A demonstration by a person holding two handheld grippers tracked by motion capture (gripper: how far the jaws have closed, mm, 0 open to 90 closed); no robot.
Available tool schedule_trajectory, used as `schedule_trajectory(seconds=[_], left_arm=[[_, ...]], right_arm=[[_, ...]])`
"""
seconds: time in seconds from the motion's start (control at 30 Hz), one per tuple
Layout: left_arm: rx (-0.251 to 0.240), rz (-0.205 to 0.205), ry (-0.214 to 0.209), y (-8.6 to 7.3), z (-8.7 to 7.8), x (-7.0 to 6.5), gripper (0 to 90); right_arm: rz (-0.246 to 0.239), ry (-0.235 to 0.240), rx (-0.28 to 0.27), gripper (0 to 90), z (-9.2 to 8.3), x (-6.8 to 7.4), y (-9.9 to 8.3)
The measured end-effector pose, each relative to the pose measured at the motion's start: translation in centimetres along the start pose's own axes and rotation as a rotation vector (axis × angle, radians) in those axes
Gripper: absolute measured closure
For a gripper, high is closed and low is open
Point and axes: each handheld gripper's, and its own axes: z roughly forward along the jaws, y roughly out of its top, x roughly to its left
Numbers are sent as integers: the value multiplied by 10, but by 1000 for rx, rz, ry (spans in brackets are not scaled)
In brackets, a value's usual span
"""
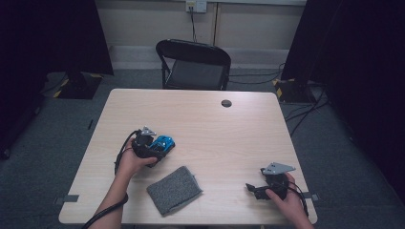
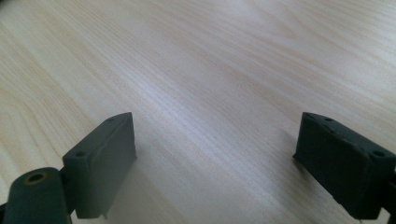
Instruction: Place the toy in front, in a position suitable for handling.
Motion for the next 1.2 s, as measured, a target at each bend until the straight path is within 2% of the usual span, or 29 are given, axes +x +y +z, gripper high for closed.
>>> schedule_trajectory(seconds=[0.27,0.47,0.73,0.9,1.2], left_arm=[[16,18,9,-1,1,1,173],[22,16,5,-1,3,1,182],[44,37,11,2,4,-1,211],[60,67,16,6,5,-4,253],[90,50,26,10,5,-6,260]], right_arm=[[0,-1,0,114,0,0,0],[0,0,0,114,0,0,0],[-1,0,0,114,0,0,0],[0,0,0,114,0,0,0],[-1,0,0,114,0,0,0]])
